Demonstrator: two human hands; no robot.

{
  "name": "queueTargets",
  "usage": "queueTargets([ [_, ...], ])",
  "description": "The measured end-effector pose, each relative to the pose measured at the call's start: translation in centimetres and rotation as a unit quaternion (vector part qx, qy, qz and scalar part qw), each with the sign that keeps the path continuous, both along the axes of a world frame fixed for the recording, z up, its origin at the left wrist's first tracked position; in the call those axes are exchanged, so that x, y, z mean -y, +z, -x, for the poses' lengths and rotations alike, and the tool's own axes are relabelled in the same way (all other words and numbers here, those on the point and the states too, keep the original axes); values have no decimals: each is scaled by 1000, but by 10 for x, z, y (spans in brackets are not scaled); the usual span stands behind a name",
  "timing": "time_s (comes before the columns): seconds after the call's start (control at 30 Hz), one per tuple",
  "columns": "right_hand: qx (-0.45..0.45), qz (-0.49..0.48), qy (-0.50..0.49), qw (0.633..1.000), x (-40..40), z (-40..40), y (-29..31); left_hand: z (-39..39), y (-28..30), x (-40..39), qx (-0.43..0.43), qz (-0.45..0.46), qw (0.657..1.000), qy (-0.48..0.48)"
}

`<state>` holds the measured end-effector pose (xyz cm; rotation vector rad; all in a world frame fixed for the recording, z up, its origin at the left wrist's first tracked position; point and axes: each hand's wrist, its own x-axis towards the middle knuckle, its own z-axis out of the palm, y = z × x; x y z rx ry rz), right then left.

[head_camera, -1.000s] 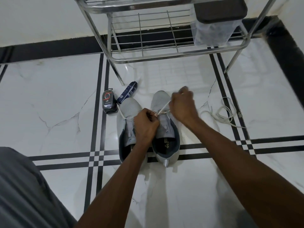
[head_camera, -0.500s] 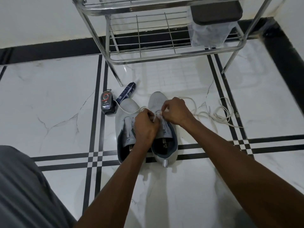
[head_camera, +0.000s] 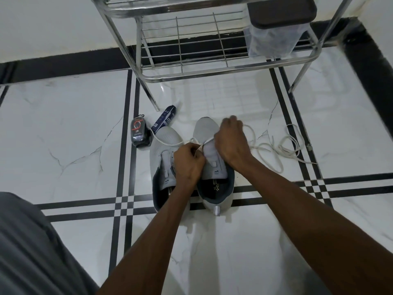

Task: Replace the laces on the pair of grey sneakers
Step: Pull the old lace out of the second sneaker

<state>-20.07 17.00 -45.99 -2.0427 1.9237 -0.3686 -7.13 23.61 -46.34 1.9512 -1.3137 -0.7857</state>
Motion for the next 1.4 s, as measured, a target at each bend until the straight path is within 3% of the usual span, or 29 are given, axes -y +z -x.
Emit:
queueTargets([
  [0.07, 70, 38, -112, 991, 4, 13, 2, -4, -4, -1, -5, -11, 1000, 12],
  [0.1, 92, 34, -99, 990, 5, 16, 3, -6, -7, -2, -9, -16, 1000, 16],
  [0.2, 137, -52, 58, 988, 1, 10, 4, -5, -5, -4, -18, -12, 1000, 8],
  [0.27, 82, -82, 122, 986, -4, -6, 5, -3, -1, -2, -18, -3, 1000, 4],
  [0.4, -55, -37, 172, 983, -4, -18, 6, -3, -1, -1, -12, 7, 1000, -7],
  [0.5, -81, -15, 194, 978, -2, -10, 5, -2, -1, -5, -13, 10, 1000, -11],
  [0.53, -72, 9, 162, 984, 0, -7, 4, -2, -1, -6, -10, 9, 1000, -11],
  [0.6, 12, 76, -28, 997, 7, 6, 7, -4, 0, -5, -7, 8, 1000, -10],
  [0.67, 109, 98, -176, 973, 16, 26, 11, -5, -2, -5, -5, 6, 1000, -9],
  [0.7, 132, 81, -166, 974, 19, 32, 12, -6, -3, -6, -4, 6, 1000, -8],
  [0.77, 147, -2, -37, 988, 18, 27, 11, -4, -3, -7, -1, 4, 1000, -8],
  [0.87, 70, -130, 97, 984, 0, -2, 2, -3, 0, -7, -7, 12, 1000, -9],
  [1.0, -89, -22, 166, 982, -4, -14, 4, -4, 2, -7, 1, 22, 1000, -12],
  [1.07, -126, -25, 193, 973, 0, -9, 3, -4, 0, -9, 1, 21, 1000, -10],
  [1.23, -76, -53, 199, 976, -1, -6, -7, -5, 0, -11, -12, 19, 1000, -8],
  [1.4, -110, -78, 226, 965, -2, -9, 5, -5, -1, -10, 4, 9, 1000, -10],
])
